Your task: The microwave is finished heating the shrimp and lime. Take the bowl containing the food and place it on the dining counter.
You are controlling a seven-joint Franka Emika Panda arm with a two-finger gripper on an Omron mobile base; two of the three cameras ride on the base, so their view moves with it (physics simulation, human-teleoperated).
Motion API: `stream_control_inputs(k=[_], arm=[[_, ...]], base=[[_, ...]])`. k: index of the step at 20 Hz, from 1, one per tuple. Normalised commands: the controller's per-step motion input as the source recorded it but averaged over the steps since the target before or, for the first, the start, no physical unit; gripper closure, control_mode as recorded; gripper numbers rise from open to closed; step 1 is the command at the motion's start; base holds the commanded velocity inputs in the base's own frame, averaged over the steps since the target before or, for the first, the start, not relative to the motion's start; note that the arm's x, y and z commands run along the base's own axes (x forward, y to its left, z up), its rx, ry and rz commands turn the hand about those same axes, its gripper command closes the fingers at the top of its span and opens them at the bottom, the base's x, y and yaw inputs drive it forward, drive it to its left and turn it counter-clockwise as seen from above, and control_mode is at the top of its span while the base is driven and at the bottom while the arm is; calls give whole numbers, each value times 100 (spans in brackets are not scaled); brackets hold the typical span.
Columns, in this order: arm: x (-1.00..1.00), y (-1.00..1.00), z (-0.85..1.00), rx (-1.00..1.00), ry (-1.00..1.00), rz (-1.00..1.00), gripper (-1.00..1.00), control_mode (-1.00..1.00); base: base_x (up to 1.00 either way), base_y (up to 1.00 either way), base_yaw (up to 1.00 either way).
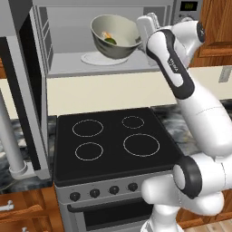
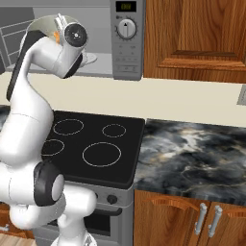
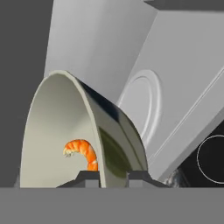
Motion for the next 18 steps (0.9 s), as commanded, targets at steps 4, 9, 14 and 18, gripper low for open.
stream_control_inputs(k=[4, 9, 14, 18], arm=[[-100, -33, 29, 4, -5, 0, 100, -100], [-100, -41, 19, 0, 3, 0, 100, -100], [-100, -49, 15, -5, 9, 0, 100, -100], [-100, -56, -20, -20, 17, 4, 100, -100]], base=[[0, 0, 0], [0, 0, 0], [0, 0, 0], [0, 0, 0]])
